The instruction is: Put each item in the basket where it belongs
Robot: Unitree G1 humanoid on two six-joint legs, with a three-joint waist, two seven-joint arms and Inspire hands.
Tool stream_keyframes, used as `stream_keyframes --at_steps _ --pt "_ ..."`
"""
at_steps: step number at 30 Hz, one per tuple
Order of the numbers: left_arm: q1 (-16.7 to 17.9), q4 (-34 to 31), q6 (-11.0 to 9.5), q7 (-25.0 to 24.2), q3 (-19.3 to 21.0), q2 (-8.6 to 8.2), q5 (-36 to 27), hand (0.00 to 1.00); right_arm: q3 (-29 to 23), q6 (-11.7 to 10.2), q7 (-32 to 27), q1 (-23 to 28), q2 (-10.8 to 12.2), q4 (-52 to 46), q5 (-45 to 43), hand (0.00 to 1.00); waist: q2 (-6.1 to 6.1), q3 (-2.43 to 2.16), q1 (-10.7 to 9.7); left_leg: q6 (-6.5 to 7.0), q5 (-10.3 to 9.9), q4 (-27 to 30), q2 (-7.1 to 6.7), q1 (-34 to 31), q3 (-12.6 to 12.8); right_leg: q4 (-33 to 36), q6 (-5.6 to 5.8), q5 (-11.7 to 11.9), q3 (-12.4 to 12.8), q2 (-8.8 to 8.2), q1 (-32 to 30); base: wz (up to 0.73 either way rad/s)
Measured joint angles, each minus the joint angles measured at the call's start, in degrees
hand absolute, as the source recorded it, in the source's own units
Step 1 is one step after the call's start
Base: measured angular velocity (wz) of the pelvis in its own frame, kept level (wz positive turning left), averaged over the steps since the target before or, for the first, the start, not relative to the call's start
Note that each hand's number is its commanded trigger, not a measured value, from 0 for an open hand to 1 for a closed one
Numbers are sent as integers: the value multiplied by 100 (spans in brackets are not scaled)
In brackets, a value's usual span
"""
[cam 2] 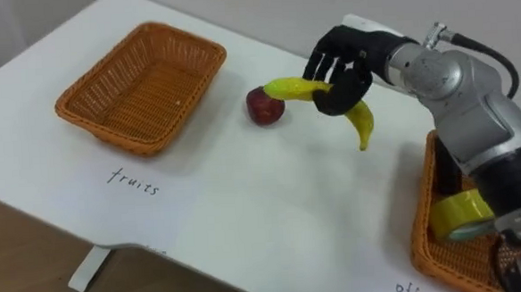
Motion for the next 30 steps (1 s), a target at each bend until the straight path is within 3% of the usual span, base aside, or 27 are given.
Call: stream_keyframes --at_steps 9,12,15,19,25,30 --pt "149 -180 21 -46 -4 -54 10 0 -188 67 52 -6 12 -567 -466 100 2 7 -62 68 43 74 -165 -55 -150 2 65 -50 -32 -118 39 7" --pt "150 -229 24 -45 22 -51 11 0 -188 69 51 -5 67 -592 -467 100 -47 19 -36 88 55 70 -203 -41 -161 -5 94 -71 -37 -151 60 3" --pt "178 -246 25 -35 38 -49 6 0 -187 76 45 -4 85 -597 -458 100 -115 50 72 116 61 62 -248 16 -181 -7 137 -106 -36 -185 121 5" --pt "295 -331 63 -33 242 -38 4 0 -186 179 38 -5 89 -713 -448 100 -264 36 210 153 24 63 -265 25 -204 -80 169 -112 -115 -193 192 6" --pt "488 -354 81 -13 236 -42 -29 0 -170 181 37 -3 197 -788 -484 100 -253 60 371 170 2 19 -270 202 -329 -76 186 -102 -134 -189 381 14" --pt "732 -668 81 -67 359 -49 331 0 -170 168 5 22 327 -903 -586 100 -242 75 444 164 -5 -50 -279 215 -430 -85 189 -104 -131 -180 403 6"
